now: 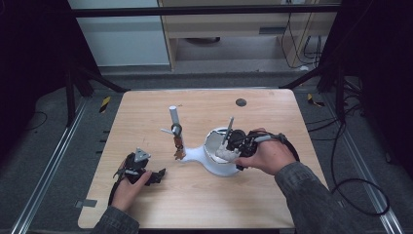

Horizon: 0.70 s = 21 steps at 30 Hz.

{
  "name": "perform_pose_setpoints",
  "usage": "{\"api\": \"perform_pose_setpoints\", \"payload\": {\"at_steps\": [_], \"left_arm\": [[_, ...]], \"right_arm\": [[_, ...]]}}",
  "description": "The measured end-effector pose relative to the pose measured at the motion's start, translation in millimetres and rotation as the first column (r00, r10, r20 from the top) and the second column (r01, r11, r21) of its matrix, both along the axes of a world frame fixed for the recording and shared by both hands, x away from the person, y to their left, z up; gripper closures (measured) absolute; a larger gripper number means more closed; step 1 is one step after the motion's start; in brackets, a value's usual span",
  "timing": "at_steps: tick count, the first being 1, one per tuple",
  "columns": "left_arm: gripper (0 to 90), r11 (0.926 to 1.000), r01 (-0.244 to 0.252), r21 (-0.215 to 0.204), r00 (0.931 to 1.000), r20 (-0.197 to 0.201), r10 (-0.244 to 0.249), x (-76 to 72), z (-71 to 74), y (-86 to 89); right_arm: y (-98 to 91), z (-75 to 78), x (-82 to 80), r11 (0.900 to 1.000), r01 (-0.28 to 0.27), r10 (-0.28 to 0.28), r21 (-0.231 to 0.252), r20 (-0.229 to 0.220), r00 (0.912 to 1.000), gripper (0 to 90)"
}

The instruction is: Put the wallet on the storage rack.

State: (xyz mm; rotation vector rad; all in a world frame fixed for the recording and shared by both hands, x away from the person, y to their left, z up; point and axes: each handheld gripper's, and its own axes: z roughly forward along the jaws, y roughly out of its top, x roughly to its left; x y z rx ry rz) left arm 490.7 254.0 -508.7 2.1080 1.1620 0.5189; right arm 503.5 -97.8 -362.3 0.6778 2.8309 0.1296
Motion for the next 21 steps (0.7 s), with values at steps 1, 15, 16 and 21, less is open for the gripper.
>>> {"api": "perform_pose_setpoints", "payload": {"at_steps": [1, 15, 16, 21], "left_arm": [[0.6, 1.0, 0.0, 0.0, 1.0, 0.0, 0.0, 0.0, 0.0, 0.0], [0.6, 1.0, 0.0, -0.001, 1.0, 0.0, 0.0, 0.0, 0.0, 0.0], [0.6, 1.0, 0.0, -0.001, 1.0, -0.001, 0.0, 0.0, 0.0, 0.0], [0.6, 1.0, 0.0, 0.0, 1.0, -0.001, 0.0, 0.0, 0.0, 0.0]], "right_arm": [[0.7, 0.0, 0.9, 1.0, -0.002, 0.002, -0.003, -0.002, 1.0, 29.9], [6.4, -3.1, 10.3, 0.9998, -0.003, 0.003, -0.022, -0.011, 0.9999, 29.9], [6.9, -2.9, 10.7, 0.9997, -0.001, 0.001, -0.023, -0.012, 0.9999, 29.9], [10.9, -3.4, 13.2, 0.9997, -0.002, 0.001, -0.025, -0.014, 0.9999, 30.0]]}}
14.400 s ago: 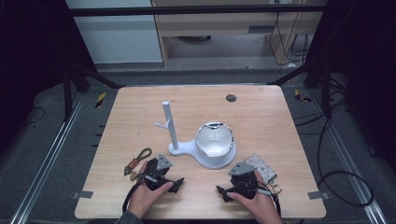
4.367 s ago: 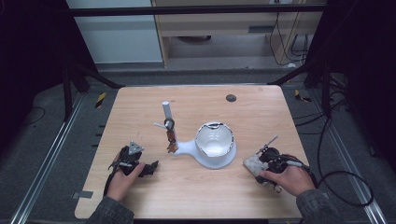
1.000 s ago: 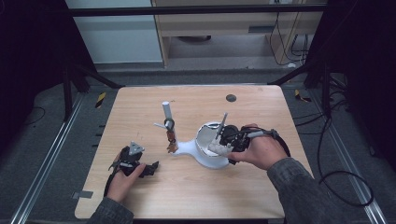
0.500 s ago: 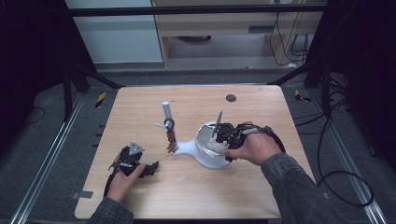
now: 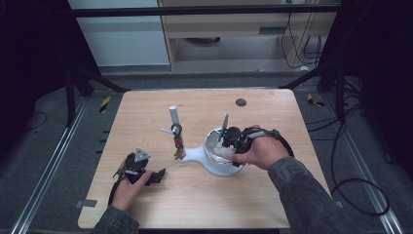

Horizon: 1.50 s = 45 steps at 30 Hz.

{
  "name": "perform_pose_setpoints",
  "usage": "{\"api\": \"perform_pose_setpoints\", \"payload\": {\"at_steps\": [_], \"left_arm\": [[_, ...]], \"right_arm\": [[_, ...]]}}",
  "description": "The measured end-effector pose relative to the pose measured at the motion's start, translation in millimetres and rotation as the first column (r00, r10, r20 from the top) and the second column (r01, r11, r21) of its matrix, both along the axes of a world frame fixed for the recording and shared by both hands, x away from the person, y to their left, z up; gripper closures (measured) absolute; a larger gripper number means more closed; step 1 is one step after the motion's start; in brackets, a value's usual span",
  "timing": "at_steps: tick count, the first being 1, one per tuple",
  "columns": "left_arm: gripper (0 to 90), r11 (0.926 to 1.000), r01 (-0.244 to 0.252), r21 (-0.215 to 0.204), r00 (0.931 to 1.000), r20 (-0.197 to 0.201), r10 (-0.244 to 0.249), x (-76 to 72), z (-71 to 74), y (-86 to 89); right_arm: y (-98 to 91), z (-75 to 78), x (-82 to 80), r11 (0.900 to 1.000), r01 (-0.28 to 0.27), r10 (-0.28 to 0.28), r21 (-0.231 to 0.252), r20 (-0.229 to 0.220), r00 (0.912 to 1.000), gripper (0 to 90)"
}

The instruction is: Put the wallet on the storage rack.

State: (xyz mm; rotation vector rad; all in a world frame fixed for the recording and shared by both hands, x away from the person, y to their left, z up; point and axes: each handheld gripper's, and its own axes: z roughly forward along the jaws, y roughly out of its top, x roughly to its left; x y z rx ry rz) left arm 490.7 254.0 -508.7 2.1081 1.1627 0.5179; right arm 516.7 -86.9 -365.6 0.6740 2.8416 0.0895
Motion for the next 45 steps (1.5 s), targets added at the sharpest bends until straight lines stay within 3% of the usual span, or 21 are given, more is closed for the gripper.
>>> {"api": "perform_pose_setpoints", "payload": {"at_steps": [45], "left_arm": [[0.6, 1.0, 0.001, 0.002, 1.0, -0.001, -0.001, 0.0, 0.2, 0.1]], "right_arm": [[17.7, -11.2, 19.1, 0.9995, 0.029, -0.029, -0.012, -0.018, 0.9994, 29.1]]}}
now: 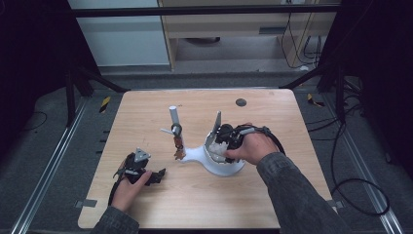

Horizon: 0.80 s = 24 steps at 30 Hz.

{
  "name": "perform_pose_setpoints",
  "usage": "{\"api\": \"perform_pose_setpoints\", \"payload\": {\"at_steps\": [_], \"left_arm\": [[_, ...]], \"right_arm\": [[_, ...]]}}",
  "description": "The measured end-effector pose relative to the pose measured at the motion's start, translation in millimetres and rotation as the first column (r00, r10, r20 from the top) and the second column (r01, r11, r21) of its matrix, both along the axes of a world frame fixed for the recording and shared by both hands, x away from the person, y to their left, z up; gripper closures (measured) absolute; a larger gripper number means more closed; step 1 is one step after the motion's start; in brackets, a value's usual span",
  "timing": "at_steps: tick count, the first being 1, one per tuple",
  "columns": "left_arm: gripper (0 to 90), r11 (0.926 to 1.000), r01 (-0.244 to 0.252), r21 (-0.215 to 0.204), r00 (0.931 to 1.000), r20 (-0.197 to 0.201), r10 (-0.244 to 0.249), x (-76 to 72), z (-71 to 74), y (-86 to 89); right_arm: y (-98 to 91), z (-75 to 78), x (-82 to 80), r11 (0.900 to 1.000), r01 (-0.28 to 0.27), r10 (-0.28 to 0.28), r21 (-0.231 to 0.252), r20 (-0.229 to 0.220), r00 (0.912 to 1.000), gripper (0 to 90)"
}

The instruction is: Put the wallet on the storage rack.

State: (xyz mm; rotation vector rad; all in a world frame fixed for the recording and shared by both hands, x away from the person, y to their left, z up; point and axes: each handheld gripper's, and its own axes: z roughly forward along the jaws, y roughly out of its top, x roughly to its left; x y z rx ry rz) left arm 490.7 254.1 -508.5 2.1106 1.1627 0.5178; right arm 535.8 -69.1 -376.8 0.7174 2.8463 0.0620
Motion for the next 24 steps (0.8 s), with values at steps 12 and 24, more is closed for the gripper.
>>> {"api": "perform_pose_setpoints", "payload": {"at_steps": [12, 24], "left_arm": [[0.5, 1.0, 0.003, 0.0, 1.0, -0.001, -0.003, -0.2, 0.1, -0.2], [0.5, 1.0, 0.002, -0.002, 1.0, 0.002, -0.002, -0.4, -0.3, -0.5]], "right_arm": [[-3.0, 5.3, 0.2, 0.999, 0.014, -0.014, 0.042, 0.009, 0.9999, 28.3], [-8.6, 11.7, -5.9, 0.9973, 0.009, -0.01, 0.072, 0.021, 0.9997, 25.7]]}}
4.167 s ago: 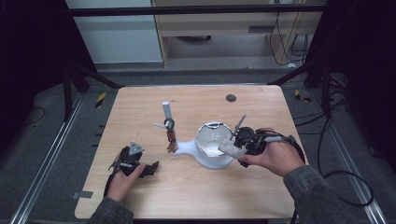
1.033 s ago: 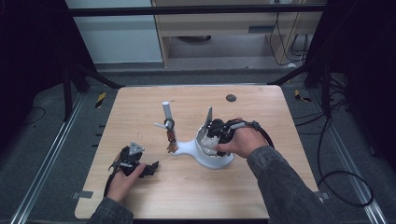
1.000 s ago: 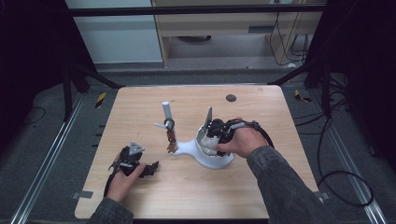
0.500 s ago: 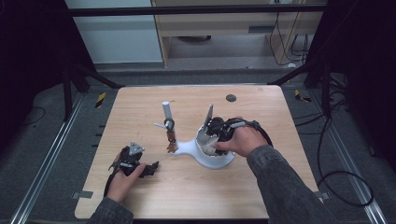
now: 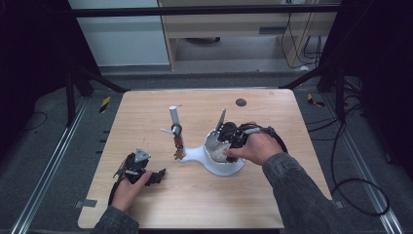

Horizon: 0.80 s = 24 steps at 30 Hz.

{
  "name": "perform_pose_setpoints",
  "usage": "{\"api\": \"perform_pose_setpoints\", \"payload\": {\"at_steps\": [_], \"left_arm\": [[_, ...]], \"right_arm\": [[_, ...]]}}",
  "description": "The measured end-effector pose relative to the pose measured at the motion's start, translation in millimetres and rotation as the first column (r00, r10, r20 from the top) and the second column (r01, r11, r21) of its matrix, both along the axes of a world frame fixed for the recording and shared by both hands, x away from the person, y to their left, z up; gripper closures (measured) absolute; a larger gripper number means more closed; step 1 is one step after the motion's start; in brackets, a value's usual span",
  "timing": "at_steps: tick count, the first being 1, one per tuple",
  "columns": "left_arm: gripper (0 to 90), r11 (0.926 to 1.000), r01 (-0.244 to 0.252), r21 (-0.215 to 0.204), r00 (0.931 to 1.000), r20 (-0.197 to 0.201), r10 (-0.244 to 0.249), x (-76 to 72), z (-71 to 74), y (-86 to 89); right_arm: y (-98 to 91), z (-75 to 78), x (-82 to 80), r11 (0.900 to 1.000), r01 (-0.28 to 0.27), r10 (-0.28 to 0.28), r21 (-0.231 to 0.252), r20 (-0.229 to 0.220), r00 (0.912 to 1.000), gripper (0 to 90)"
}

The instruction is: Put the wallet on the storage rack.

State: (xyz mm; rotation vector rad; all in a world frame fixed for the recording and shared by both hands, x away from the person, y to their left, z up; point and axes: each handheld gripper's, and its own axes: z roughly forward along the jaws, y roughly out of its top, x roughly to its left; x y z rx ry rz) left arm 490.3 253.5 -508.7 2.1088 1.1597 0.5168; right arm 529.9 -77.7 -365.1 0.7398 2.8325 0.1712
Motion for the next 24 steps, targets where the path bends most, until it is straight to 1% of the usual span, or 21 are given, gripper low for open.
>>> {"api": "perform_pose_setpoints", "payload": {"at_steps": [6, 17, 20, 24], "left_arm": [[0.4, 1.0, 0.0, 0.0, 1.0, 0.0, 0.0, 0.0, 0.0, 0.0], [0.3, 1.0, 0.001, 0.002, 1.0, 0.0, -0.001, -0.1, 0.1, 0.0], [0.3, 1.0, 0.001, 0.003, 1.0, 0.0, -0.001, -0.1, 0.1, 0.0], [0.3, 1.0, 0.002, 0.001, 1.0, 0.0, -0.002, 0.0, 0.0, -0.1]], "right_arm": [[-5.2, 3.7, -2.5, 0.9999, -0.004, 0.004, 0.013, 0.009, 0.9999, 23.2], [-13.8, 9.5, -6.6, 0.9996, 0.008, -0.009, 0.028, 0.027, 0.9996, 11.5], [-17.3, 11.1, -7.5, 0.999, 0.017, -0.018, 0.041, 0.033, 0.9993, 8.2], [-23.6, 12.5, -8.6, 0.9977, 0.028, -0.03, 0.063, 0.031, 0.9991, 7.2]]}}
